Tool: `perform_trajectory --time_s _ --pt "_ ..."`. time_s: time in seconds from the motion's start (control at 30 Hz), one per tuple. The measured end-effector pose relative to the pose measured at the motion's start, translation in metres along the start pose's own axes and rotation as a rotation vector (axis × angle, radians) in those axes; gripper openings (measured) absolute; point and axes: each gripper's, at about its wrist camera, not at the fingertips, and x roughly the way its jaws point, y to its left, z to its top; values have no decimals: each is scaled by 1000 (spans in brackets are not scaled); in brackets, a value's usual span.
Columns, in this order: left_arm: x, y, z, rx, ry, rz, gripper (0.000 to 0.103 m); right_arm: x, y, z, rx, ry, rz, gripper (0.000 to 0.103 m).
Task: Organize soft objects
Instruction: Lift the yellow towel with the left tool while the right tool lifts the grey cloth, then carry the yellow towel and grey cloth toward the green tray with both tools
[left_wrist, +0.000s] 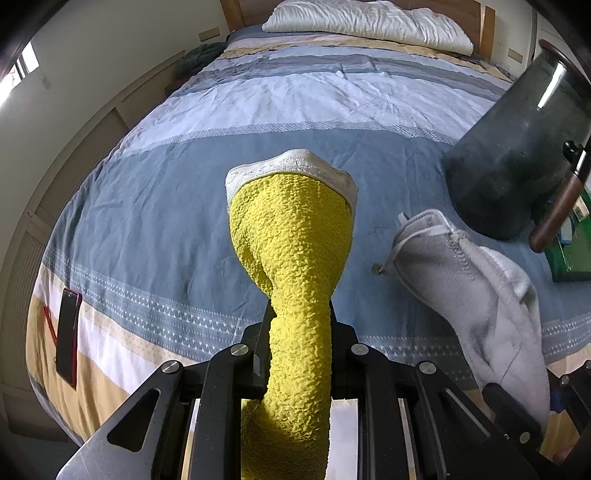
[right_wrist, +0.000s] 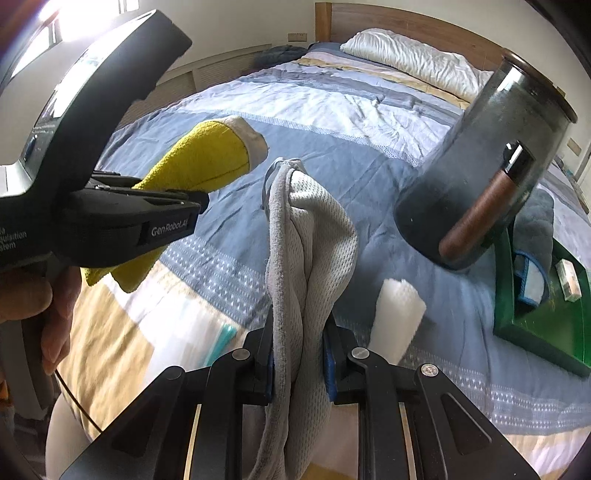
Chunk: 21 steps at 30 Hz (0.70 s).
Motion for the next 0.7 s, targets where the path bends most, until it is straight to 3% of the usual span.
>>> perform_trajectory --time_s 0.7 --pt "-34 -34 -32 48 18 -61 17 -60 -20 -43 19 31 -29 19"
